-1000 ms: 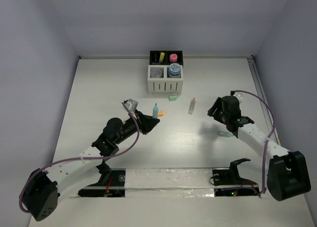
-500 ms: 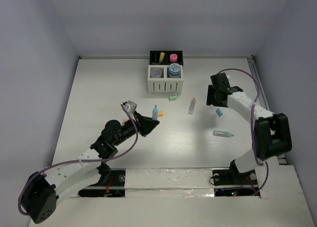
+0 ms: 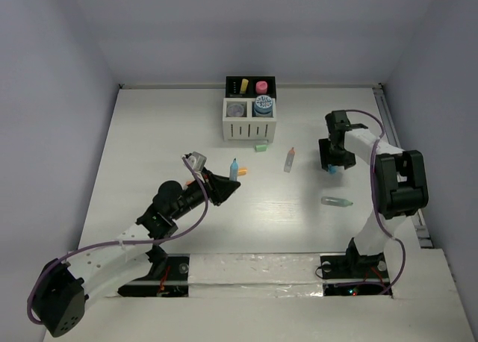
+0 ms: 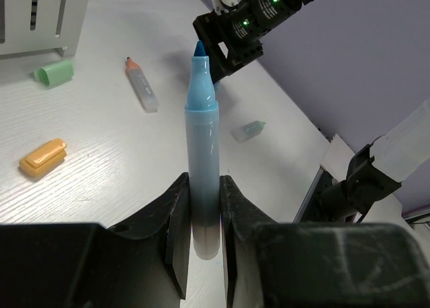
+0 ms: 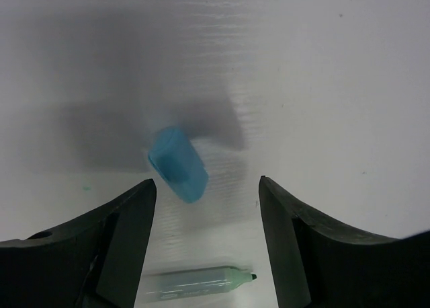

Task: Sort the stationery into containers
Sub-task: Close the pen cap on the pen.

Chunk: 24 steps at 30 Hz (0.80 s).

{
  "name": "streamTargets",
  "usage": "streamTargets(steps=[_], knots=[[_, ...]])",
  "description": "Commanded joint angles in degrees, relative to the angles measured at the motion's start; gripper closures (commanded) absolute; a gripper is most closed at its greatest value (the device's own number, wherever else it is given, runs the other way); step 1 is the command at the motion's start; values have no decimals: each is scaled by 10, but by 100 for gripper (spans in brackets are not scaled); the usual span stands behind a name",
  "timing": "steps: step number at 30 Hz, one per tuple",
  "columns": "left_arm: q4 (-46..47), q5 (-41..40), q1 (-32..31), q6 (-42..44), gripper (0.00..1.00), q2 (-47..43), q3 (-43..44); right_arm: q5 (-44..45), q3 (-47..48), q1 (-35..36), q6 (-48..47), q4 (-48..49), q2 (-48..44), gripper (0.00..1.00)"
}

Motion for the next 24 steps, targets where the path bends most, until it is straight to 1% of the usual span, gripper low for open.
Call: streamTargets(steps=[1,7,12,13,14,16,18,20,21,23,24], knots=[[40,4,-3,5,100,-6,-6,-28,35,3,-27,-11,19,32],[35,-2,-3,7,100,-8,-5,-36,63,3,-28,-13,52,38],[31,-6,-3,10,100,-7,-4,-27,85,3,-28,-19,79,46],[30,-8,-3,10,100,-9,-4,-27,85,3,-27,-16,81,52],[29,-9,-3,11,100,-11,-4,-28,86,3,-25,-15,80,62],[26,-13,-3,13,100,-12,-4,-30,86,3,-23,-13,83,64],[24,-15,-3,14,100,-13,-3,-29,89,3,-16,-20,90,71],[23,-16,-3,15,100,-12,-3,-31,90,-2,-11,-21,92,72],[22,-17,-3,16,100,-11,-3,-34,89,-2,-6,-22,90,80],[23,-18,-3,16,100,-9,-3,-41,88,-2,1,-22,82,91],[23,-16,-3,16,100,-6,-3,-45,86,-2,4,-19,67,93]])
